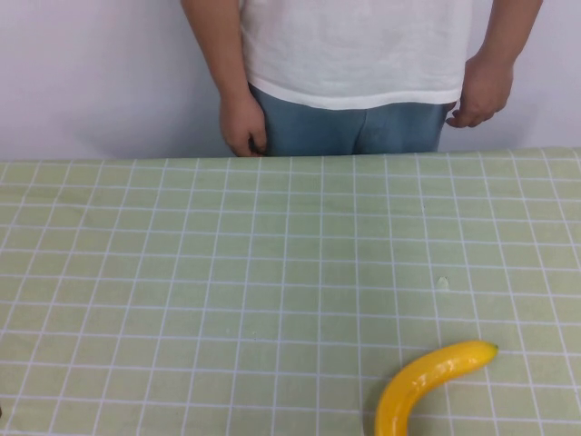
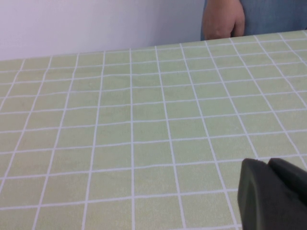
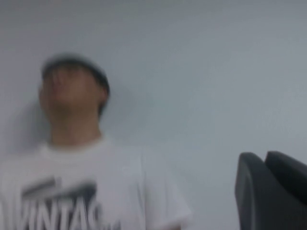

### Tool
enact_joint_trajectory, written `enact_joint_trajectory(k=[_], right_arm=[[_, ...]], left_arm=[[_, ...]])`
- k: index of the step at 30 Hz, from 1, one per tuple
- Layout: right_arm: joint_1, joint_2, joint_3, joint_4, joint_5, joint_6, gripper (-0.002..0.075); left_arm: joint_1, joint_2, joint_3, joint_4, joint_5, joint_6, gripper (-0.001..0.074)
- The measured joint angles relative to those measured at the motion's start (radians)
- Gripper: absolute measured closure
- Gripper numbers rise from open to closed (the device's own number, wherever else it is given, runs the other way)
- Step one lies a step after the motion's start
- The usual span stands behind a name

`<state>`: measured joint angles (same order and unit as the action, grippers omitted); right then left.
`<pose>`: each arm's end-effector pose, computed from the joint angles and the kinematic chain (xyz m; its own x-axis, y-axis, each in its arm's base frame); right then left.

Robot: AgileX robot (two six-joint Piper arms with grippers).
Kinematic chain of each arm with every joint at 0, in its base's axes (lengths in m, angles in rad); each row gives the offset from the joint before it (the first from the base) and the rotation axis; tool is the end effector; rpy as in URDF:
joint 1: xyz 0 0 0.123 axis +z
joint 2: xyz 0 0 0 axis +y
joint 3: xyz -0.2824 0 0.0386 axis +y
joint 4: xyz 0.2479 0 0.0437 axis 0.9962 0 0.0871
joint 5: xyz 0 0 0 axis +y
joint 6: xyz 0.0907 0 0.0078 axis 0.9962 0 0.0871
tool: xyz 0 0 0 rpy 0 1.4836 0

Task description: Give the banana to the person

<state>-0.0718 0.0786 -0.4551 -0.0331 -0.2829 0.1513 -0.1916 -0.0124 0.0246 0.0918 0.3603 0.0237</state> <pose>0.0029 0.0006 0.3772 0.6802 0.0706 -0.7296 -0.0162 0.9966 0.0813 0.0525 -0.0072 0.1732 -0.2558 0.1610 -0.9532 0.1890 0.9753 0.1140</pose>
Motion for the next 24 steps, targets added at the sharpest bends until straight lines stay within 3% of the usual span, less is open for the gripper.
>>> enact_joint_trajectory(k=[8, 14, 17, 24], right_arm=[[0.000, 0.413, -0.351, 0.004, 0.686, 0.001, 0.0733], [0.025, 0.668, -0.375, 0.009, 0.856, -0.076, 0.0734], [0.104, 0.751, -0.375, 0.009, 0.893, -0.151, 0.0734], [0.390, 0.950, -0.379, 0.010, 1.062, -0.398, 0.0733]], left_arm=[[0.000, 0.000, 0.000, 0.000, 0.000, 0.000, 0.0738], [0.000, 0.000, 0.000, 0.000, 0.000, 0.000, 0.0738], [0.000, 0.000, 0.000, 0.000, 0.000, 0.000, 0.0738], [0.000, 0.000, 0.000, 0.000, 0.000, 0.000, 0.0738]])
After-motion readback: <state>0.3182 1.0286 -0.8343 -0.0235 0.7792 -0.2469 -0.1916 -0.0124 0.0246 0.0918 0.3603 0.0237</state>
